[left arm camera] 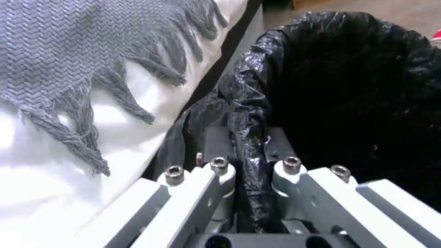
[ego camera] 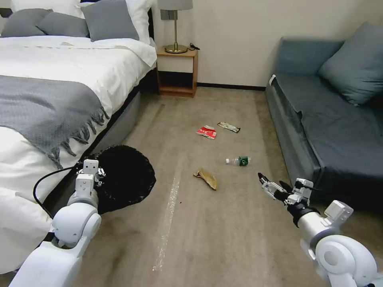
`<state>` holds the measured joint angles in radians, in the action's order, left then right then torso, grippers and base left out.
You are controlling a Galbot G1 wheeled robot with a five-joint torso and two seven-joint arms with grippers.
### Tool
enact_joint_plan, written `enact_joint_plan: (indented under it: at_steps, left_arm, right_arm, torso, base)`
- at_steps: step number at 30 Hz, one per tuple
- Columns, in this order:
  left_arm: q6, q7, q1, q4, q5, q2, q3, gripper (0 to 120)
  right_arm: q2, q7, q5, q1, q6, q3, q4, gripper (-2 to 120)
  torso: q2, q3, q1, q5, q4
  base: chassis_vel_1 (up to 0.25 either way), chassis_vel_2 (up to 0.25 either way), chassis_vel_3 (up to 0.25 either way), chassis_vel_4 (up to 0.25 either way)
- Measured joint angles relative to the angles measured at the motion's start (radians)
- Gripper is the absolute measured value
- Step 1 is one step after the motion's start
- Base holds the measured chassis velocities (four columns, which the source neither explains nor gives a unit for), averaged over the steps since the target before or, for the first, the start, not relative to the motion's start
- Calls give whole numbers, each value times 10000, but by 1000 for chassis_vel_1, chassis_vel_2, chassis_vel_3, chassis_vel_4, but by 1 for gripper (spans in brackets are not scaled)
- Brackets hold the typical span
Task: Pick up the trash bin, then pick up the garbage on the floor and place it into the trash bin.
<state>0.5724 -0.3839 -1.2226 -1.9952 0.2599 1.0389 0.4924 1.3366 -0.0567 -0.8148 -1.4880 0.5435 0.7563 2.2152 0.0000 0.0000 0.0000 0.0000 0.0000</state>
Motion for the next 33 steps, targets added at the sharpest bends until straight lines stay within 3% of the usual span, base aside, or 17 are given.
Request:
enact_joint_plan:
  at_steps: [11,33]
  left_arm:
    - [-19,12,135,312,-324,198,-358,4]
    - [-95,68,14,205,-200,322,-390,4]
  right_arm:
    - [-94,65,58,103,-104,48,-352,100]
    - [-240,263,224,215,-140,44,-496,100]
  torso:
    - [0,0,0,0,-1]
    - [0,0,0,0,0]
  base:
    - [0,0,0,0]
    - [0,0,0,0]
